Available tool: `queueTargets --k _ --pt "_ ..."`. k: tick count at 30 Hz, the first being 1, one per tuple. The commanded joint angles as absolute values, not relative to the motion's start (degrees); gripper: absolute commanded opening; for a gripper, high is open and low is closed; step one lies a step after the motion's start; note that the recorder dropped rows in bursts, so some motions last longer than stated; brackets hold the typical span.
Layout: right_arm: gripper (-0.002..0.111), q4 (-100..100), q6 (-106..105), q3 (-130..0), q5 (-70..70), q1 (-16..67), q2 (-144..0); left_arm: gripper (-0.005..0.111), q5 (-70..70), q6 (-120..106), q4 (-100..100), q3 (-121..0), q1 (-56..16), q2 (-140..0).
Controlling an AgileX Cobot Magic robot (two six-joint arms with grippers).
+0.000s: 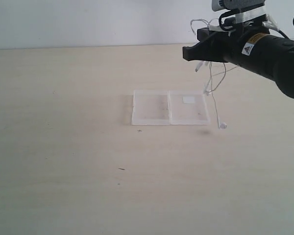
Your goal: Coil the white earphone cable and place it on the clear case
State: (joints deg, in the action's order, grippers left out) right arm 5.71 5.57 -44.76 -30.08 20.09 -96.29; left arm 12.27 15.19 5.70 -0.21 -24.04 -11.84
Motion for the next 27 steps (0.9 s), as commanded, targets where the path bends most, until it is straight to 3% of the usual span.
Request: queueTargets --k 1,17,27 --pt "0.000 6.40 6.17 -44.41 -34.34 20.38 -96.74 0.000 12.32 15.49 5.39 0.00 -23.94 -11.53" --pt "0.000 6.58 6.17 -48.42 -29.20 20.66 -96.42 0.000 12.18 15.49 5.38 0.00 -23.94 -11.53" --pt "0.000 6.10 6.06 -48.42 -32.85 25.46 -96.42 0.000 12.18 15.49 5.38 0.00 -23.94 -11.53"
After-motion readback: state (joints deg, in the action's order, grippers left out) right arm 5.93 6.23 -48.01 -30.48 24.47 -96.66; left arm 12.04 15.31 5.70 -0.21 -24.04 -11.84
